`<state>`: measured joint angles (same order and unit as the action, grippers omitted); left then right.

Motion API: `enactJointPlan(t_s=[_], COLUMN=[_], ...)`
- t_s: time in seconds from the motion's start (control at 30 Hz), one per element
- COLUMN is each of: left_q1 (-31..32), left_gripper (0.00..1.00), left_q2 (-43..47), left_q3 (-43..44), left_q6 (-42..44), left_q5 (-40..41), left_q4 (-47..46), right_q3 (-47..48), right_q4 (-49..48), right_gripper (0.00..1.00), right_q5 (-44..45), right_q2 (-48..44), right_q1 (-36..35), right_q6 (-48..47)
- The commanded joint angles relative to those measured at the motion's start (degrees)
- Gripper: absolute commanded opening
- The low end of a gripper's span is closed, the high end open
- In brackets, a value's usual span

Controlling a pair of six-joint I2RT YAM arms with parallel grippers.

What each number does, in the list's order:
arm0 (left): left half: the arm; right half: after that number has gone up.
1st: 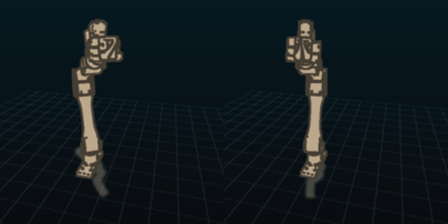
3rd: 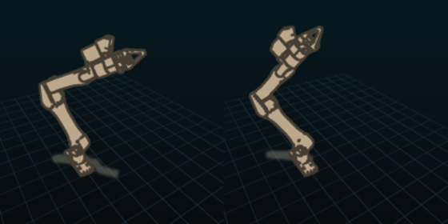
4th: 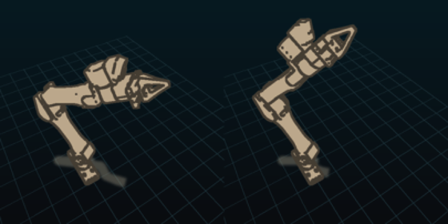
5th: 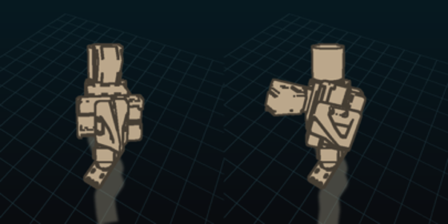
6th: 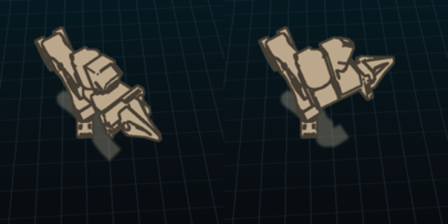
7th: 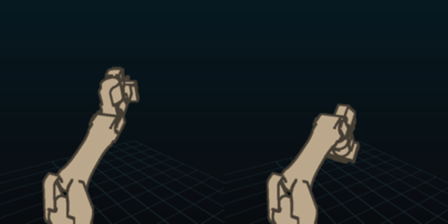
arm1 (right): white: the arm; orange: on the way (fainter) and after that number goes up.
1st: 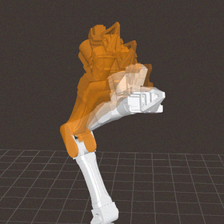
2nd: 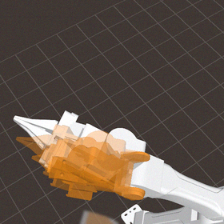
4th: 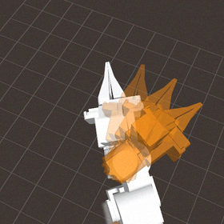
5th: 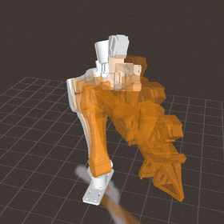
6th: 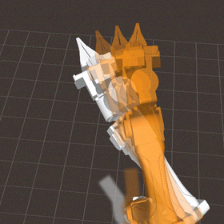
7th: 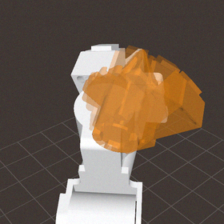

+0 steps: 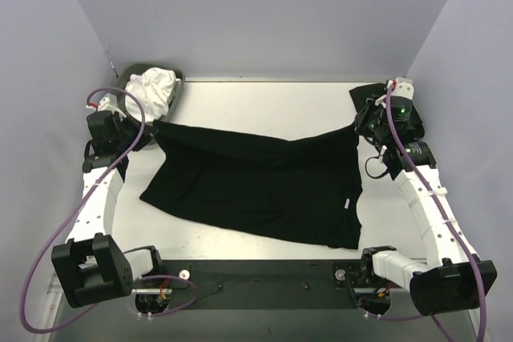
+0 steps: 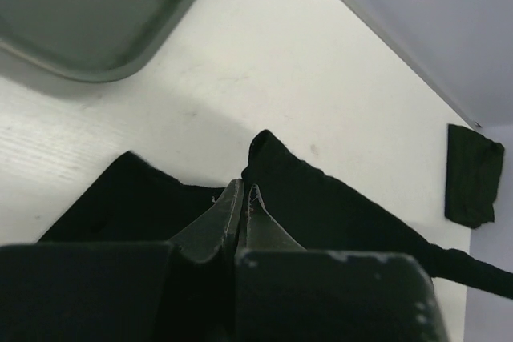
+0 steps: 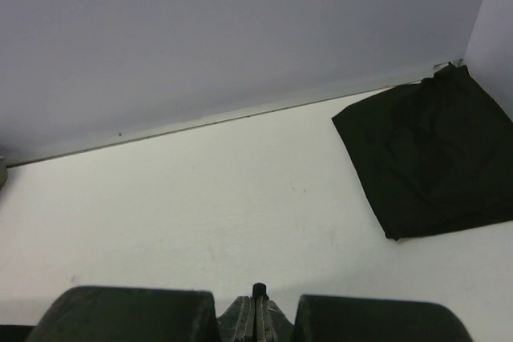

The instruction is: Fold and stack the t-shirts

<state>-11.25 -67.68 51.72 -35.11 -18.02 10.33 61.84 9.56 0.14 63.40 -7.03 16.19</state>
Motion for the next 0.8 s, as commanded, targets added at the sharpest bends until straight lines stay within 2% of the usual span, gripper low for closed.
enactJointPlan(t_s=[0.0,0.27,0.37,0.57,0.77], left_q1=[-1.8,-5.0,-5.2,-5.2,-5.1], left_gripper=[0.0,0.0,0.0,0.0,0.0], left_q2=[-1.1,-2.1,-1.8,-3.2,-2.6], left_q3=[-0.2,-2.5,-2.9,-3.4,-4.6], left_q6=[0.5,-3.2,-4.3,-5.4,-5.0], left_q5=[7.0,5.7,5.4,1.7,4.1], left_q4=[2.8,-0.4,-2.4,-4.7,-2.4], right_q3=[-3.4,-8.7,-9.5,-13.4,-16.5], right_q4=[-3.7,-5.2,-4.6,-3.1,1.8], right_gripper=[0.0,0.0,0.0,0.0,0.0], right_q5=[-1.6,-0.4,2.9,3.1,2.6], right_q2=[-0.1,-4.5,-6.9,-14.0,-22.8], right_q1=[1.7,4.4,5.0,5.4,4.7], right_q6=[3.3,5.5,6.9,7.6,8.4])
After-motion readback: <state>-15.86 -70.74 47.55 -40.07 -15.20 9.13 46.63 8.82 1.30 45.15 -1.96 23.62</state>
